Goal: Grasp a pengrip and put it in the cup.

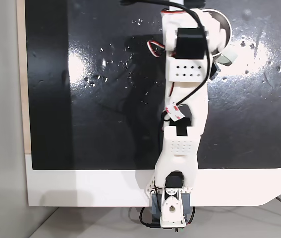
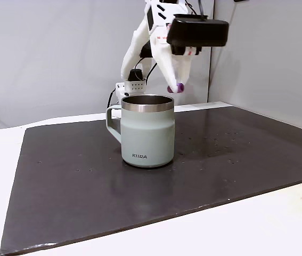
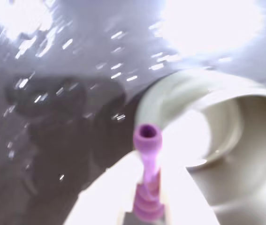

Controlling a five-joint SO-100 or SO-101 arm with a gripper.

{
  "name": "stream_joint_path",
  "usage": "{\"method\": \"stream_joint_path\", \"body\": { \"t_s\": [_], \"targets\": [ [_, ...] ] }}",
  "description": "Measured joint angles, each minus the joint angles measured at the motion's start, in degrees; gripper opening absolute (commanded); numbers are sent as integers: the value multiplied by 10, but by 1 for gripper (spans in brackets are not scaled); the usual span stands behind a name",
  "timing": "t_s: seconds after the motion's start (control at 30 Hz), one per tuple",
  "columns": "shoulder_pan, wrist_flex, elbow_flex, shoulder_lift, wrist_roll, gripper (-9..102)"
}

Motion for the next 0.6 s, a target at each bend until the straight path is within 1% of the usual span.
{"method": "stream_joint_path", "body": {
  "t_s": [0.27,0.6],
  "targets": [
    [68,0,-83,0,23,0],
    [80,6,-112,-2,54,0]
  ]
}}
